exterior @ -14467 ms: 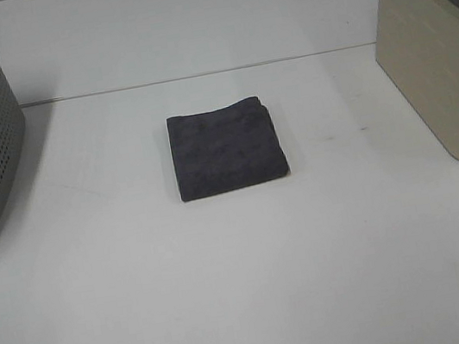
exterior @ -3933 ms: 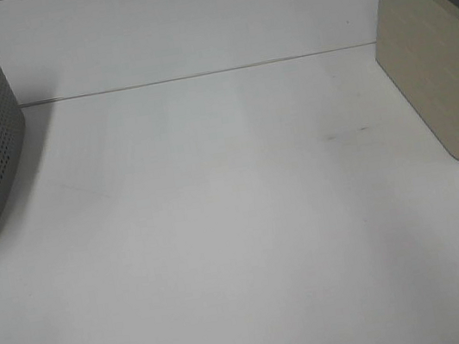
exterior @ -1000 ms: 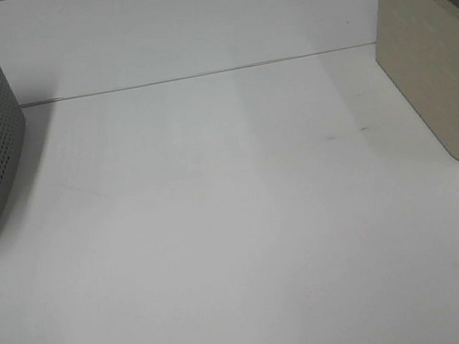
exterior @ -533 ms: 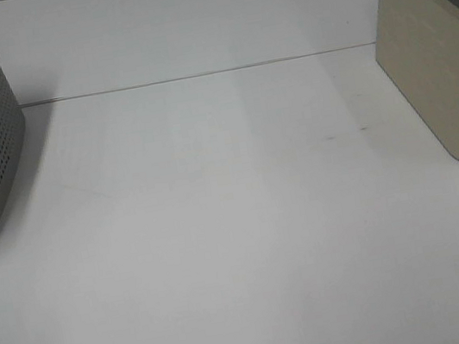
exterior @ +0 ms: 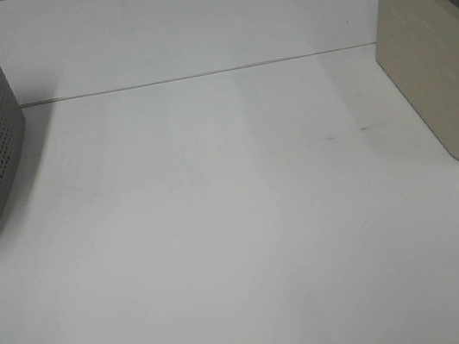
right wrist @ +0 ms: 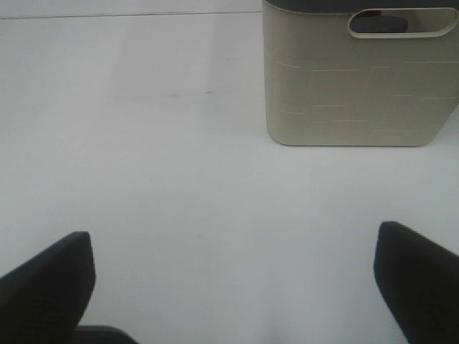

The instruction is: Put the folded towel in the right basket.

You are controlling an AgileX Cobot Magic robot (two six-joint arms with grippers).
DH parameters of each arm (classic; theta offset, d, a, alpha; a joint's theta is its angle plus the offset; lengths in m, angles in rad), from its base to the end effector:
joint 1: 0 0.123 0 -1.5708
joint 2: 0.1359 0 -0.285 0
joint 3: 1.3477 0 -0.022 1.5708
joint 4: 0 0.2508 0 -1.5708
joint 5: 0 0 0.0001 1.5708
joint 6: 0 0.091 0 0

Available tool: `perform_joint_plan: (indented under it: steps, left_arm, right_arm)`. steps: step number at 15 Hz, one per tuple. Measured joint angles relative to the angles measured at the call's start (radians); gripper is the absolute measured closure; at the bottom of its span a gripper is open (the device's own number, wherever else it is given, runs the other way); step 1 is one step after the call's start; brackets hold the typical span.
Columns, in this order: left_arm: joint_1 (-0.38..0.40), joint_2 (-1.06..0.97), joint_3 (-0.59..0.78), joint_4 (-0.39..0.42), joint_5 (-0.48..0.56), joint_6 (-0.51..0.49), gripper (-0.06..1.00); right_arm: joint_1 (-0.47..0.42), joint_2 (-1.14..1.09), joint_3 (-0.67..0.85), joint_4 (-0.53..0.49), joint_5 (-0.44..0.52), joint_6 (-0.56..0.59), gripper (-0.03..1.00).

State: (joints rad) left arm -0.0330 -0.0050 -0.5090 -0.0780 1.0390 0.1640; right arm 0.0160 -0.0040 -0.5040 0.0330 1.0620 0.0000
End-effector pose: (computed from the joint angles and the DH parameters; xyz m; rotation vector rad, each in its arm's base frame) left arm -0.0061 -0.0059 0.2817 0.2005 1.9962 -0.0090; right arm -0.0060 0.0025 0.2783 -0.0180 2.0374 0.0495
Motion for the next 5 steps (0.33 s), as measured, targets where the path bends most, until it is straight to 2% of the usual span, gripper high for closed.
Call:
perform_joint_plan:
  steps: [5]
  left_arm:
    - [0.000, 0.000, 0.000, 0.000, 0.000, 0.000, -0.04]
  right_arm:
    - [0.000, 0.000, 0.000, -0.002, 0.000, 0.000, -0.02]
